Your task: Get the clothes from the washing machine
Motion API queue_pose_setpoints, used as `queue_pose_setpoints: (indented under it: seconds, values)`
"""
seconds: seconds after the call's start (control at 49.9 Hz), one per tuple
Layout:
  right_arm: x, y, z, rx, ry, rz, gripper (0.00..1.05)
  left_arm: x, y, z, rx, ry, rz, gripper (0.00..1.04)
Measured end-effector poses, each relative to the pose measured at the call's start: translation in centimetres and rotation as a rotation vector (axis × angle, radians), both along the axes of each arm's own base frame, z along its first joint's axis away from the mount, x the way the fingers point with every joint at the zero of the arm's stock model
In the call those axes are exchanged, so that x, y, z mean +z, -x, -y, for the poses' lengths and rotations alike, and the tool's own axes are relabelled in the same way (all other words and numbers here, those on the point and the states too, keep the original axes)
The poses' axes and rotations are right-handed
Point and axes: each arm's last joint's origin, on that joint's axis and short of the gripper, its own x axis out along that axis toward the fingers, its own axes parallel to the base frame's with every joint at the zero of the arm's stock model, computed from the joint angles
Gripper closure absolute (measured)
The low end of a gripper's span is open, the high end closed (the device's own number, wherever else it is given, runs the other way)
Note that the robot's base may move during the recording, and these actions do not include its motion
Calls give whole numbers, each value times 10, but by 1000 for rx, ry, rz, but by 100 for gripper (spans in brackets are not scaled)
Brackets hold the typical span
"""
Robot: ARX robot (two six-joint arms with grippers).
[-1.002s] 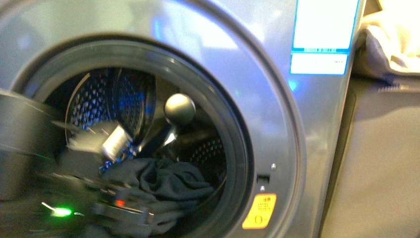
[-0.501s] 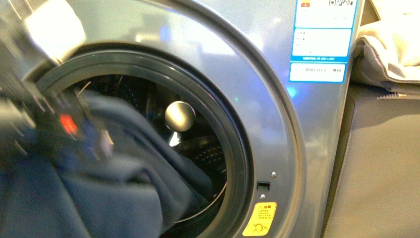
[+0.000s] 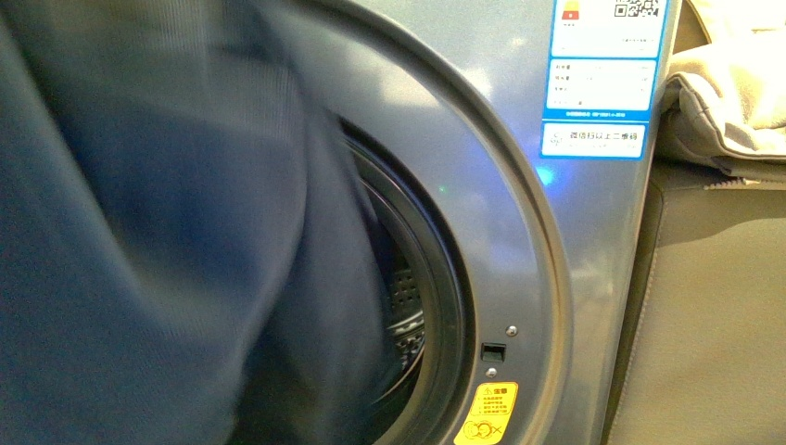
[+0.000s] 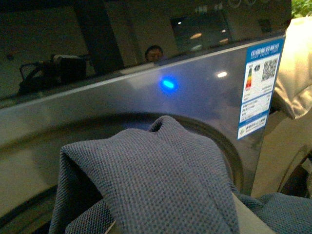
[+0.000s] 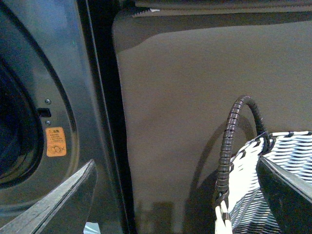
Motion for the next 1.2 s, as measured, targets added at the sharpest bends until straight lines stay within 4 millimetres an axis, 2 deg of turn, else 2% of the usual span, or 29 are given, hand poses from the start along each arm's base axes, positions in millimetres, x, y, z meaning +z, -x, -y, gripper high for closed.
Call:
queue_pose_setpoints:
  seconds: [0.16, 0.301, 0.601, 0.862, 1.202]
  values:
    - [0, 0, 0, 0, 0, 0, 8, 26, -1, 13, -38, 11, 29, 92]
    - [0, 0, 0, 0, 0, 0, 8, 67, -5, 42, -111, 18, 69, 92]
    - [0, 0, 0, 0, 0, 0, 8, 123, -9, 96, -234, 25, 95, 92]
    - [0, 0, 0, 0, 0, 0, 8, 154, -6, 139, -354, 60, 88, 92]
    - [0, 0, 0, 0, 0, 0, 8, 161, -1, 139, -371, 78, 104, 92]
